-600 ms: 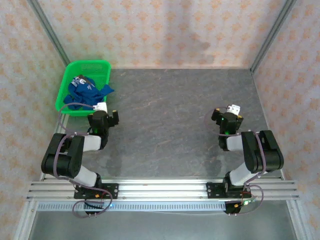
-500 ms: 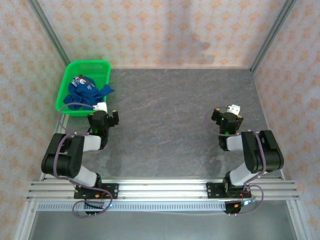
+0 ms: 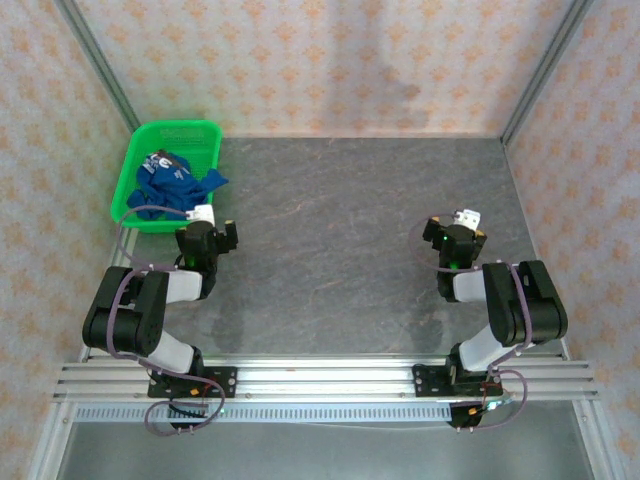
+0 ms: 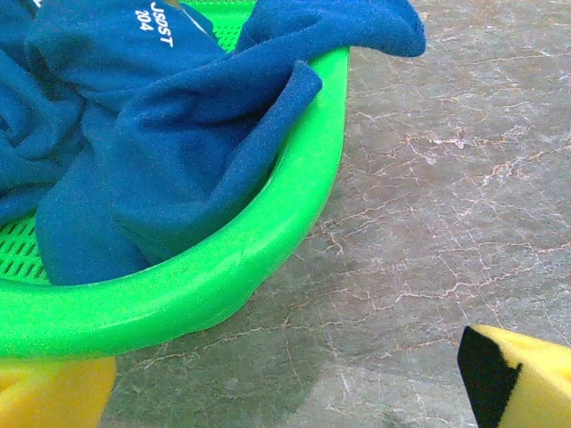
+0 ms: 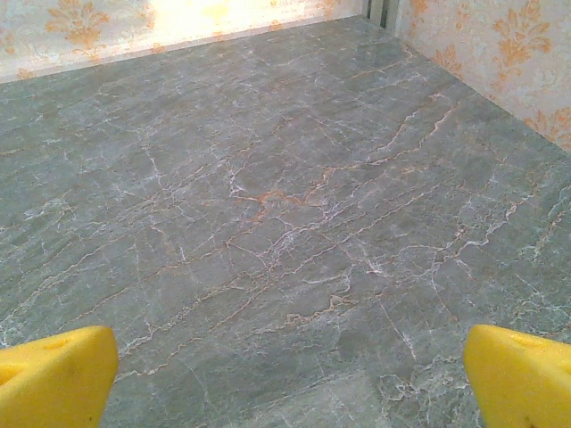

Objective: Fold and stack the t-shirts

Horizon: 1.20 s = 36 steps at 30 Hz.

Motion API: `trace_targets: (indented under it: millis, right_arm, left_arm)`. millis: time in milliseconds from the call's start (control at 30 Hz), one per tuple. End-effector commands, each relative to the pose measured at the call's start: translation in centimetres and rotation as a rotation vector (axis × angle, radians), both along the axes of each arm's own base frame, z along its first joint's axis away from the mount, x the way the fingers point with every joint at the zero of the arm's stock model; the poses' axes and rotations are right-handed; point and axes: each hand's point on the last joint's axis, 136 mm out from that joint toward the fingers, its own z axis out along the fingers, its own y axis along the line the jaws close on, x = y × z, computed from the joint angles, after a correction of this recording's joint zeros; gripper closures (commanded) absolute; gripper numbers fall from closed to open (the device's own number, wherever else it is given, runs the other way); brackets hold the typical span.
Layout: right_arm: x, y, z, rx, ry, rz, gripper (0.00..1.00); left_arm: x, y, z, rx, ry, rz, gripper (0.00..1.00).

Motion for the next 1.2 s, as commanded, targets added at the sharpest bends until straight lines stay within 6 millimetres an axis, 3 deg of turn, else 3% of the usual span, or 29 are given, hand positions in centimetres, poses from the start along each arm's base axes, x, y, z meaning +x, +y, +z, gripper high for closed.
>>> trace_targets:
  millis: [0,767,867,967,1100,1167]
  right_arm:
    - [0.5,-0.5,1.3,0.001,-0.046,-0.023,0.01]
    - [0.7,-0.4,1.2,0.002,-0.034,-0.019,0.01]
    - [0.0,0.5,3.2,-0.026,-0.076,0.019,0.01]
    - [-1.5,0.3,5.7,-0.046,0.021,-0.037,0.01]
    - [-4.1,1.8,7.3,0.043,0.138,-0.029,0.01]
    - [-5.1,3.1,8.2,0.071,0.16,-0.002,0.01]
  left_arm:
    - [0.9,-0.4,1.8,0.012,-0.049,-0.019,0.0]
    - [0.9,-0.5,2.0,0.014,-0.049,-0.03,0.0]
    - [1.5,-1.6,3.7,0.018,0.017,-0.097,0.0]
    - [1.1,-3.8,7.2,-0.023,0.003,-0.188,0.0]
    - [-0.7,-8.5,9.9,-0.067,0.066,-0.31,0.0]
    - [-1.6,-9.7,11.5,-0.083,0.061,-0.303,0.0]
